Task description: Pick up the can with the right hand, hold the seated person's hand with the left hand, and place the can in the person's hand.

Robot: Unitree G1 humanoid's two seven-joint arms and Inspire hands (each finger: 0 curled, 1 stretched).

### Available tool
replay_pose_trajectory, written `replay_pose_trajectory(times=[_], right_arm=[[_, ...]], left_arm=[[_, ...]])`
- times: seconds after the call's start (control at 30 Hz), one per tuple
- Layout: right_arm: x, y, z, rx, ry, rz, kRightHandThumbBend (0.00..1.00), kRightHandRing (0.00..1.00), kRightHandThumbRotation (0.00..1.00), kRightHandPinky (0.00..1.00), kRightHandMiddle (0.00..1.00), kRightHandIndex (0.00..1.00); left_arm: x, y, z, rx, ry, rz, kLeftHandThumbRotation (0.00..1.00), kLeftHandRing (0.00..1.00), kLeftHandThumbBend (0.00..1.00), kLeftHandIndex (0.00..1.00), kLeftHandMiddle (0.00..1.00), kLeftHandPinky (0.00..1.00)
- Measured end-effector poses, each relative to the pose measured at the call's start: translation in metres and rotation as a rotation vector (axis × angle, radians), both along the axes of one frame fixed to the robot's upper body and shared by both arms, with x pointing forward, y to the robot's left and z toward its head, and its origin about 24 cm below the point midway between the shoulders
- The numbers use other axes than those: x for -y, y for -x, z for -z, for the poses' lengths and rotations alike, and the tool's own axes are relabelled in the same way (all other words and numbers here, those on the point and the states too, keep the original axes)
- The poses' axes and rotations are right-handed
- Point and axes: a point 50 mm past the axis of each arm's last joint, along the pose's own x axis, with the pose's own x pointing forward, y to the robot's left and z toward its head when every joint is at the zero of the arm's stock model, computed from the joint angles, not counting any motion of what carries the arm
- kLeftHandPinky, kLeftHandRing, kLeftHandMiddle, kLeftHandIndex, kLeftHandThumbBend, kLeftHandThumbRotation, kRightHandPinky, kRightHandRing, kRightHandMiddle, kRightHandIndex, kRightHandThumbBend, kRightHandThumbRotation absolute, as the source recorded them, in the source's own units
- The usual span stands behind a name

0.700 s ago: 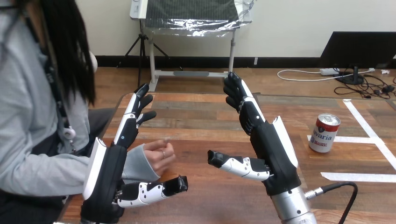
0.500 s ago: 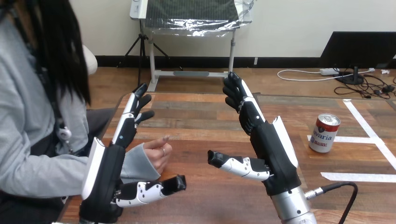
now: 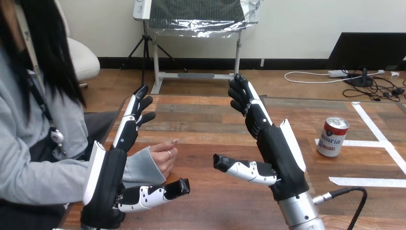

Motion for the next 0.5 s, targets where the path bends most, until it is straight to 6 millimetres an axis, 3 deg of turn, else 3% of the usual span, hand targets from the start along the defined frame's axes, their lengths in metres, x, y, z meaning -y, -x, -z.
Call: replay_pose_trajectory(times=[0.5], right_arm=[[0.0008,-0.0002,-0.0001,0.001,0.000,0.004,1.00,0.95,0.52,0.93,0.96,0.99]], left_arm=[[0.0005,0.0000,0.0001,0.000,0.001,0.000,0.62,0.93,1.00,0.97,0.98,0.86]])
